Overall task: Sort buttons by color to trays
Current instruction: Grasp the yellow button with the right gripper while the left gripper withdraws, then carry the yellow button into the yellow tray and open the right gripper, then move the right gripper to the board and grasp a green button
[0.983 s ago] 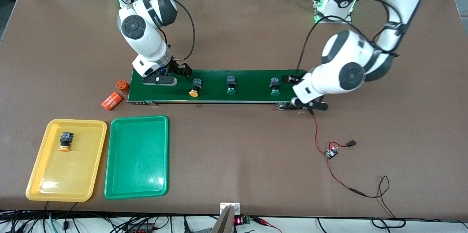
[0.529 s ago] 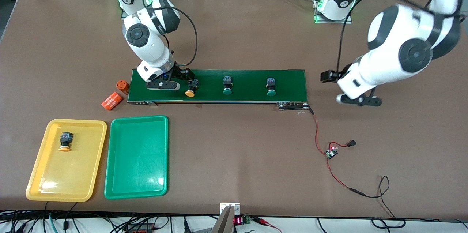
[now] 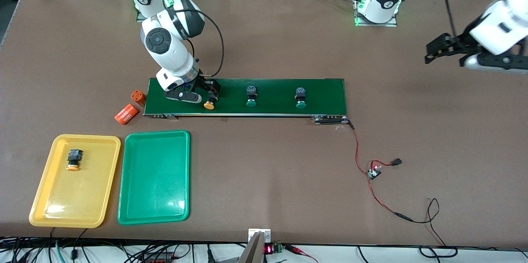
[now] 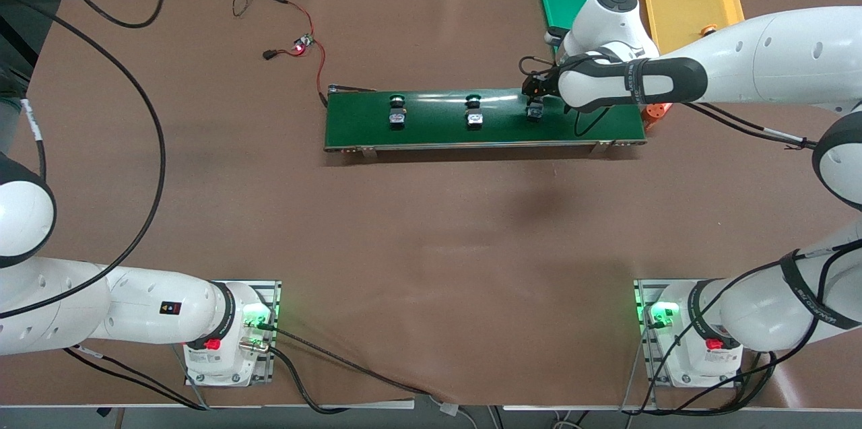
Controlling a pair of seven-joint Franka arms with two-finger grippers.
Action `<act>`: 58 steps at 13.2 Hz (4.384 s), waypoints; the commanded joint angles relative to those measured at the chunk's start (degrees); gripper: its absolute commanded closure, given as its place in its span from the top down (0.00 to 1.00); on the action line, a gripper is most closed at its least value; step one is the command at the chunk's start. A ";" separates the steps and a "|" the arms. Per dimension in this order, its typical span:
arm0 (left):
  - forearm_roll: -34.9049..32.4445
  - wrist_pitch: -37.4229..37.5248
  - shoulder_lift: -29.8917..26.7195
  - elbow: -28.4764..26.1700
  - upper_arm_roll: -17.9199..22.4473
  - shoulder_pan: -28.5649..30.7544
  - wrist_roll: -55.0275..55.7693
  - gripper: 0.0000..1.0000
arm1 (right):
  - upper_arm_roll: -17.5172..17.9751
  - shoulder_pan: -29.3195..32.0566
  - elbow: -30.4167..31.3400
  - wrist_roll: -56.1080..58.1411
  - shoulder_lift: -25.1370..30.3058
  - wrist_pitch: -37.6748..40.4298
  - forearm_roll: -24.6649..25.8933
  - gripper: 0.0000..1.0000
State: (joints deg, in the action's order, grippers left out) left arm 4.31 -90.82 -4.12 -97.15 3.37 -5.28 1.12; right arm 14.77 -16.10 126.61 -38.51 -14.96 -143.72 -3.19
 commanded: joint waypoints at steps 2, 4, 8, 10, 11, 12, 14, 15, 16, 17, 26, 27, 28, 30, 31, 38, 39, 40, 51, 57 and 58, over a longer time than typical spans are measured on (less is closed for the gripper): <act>-4.65 0.90 0.96 2.05 0.59 -4.04 0.02 1.00 | -0.09 -0.87 -0.75 -1.39 -2.09 -0.25 3.88 0.97; -4.40 1.17 1.13 2.76 0.50 -3.61 -1.12 1.00 | -1.58 -0.60 -0.75 0.97 -2.96 -0.60 6.16 0.75; -4.58 2.83 2.53 5.74 0.41 -4.48 -0.86 1.00 | -3.35 -0.43 -1.01 3.62 -2.79 -0.51 6.35 0.14; -4.84 2.93 2.71 6.10 0.41 -5.01 -0.68 1.00 | -3.43 -0.16 -1.71 3.62 -2.79 -0.34 6.00 0.07; -5.01 2.84 2.97 6.19 0.41 -5.10 -0.77 1.00 | -4.22 -0.16 -2.67 3.97 -2.36 0.01 6.00 0.04; -5.02 2.92 3.06 6.27 0.41 -5.10 -0.77 1.00 | -5.36 0.01 -4.60 4.23 -1.39 2.63 6.09 0.03; -5.37 2.84 3.15 6.36 -0.46 -5.10 -0.59 1.00 | -6.51 2.28 -11.44 9.82 -0.68 12.10 6.09 0.03; -5.37 2.84 3.24 7.14 -0.56 -5.10 -0.51 1.00 | -6.68 5.08 -15.13 15.95 -0.86 15.71 6.00 0.03; -5.37 2.92 3.85 7.76 -0.73 -5.10 -0.51 1.00 | -6.69 8.42 -17.69 21.76 -1.47 17.49 6.00 0.03; -5.37 2.93 4.12 7.94 -0.82 -5.10 -0.51 1.00 | -6.77 11.15 -19.97 27.12 -3.39 17.68 6.26 0.03; -5.37 3.10 4.56 8.65 -0.82 -5.01 -0.42 1.00 | -14.16 23.12 -30.63 52.12 -23.43 3.12 10.05 0.07; -5.37 3.71 4.56 8.73 -0.82 -5.10 -0.33 1.00 | -14.24 23.56 -30.63 53.62 -23.79 2.13 10.04 0.07; -5.37 3.80 4.56 8.91 -0.91 -5.10 -0.33 1.00 | -14.68 23.83 -30.63 54.50 -24.06 2.12 10.04 0.07; -5.37 3.80 4.65 9.09 -0.91 -5.10 -0.33 1.00 | -15.39 24.53 -30.72 56.78 -25.81 -0.05 10.04 0.09; -5.37 3.80 4.65 9.09 -0.91 -5.10 -0.33 1.00 | -15.39 24.80 -30.63 57.93 -26.69 -2.77 10.04 0.27; -5.37 4.42 4.65 9.17 -1.52 -5.10 -0.24 1.00 | -15.12 21.12 -26.25 49.10 -16.01 9.98 7.15 1.00; -5.37 4.42 4.65 9.35 -1.52 -5.10 -0.24 1.00 | -15.12 18.84 -24.32 45.58 -12.15 13.51 6.54 1.00; -5.28 4.42 4.73 9.44 -1.52 -5.10 -0.24 1.00 | -15.12 16.91 -21.09 42.41 -7.58 15.90 6.09 1.00; -5.37 4.60 4.91 9.53 -1.70 -5.01 -0.33 1.00 | -1.15 6.96 0.57 17.25 7.06 4.41 3.28 1.00; -5.37 5.30 5.00 10.14 -1.61 -5.01 -0.24 1.00 | -1.15 3.80 1.01 16.54 2.14 2.92 3.45 1.00; -5.37 5.30 5.00 10.14 -1.61 -4.92 -0.33 1.00 | -1.15 3.70 1.01 16.54 1.96 3.00 3.37 1.00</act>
State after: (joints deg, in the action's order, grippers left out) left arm 0.20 -87.27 -0.28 -89.52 1.81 -10.02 0.86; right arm 13.91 -11.32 127.25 -21.09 -12.49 -139.72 0.40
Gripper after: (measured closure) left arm 0.000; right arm 0.000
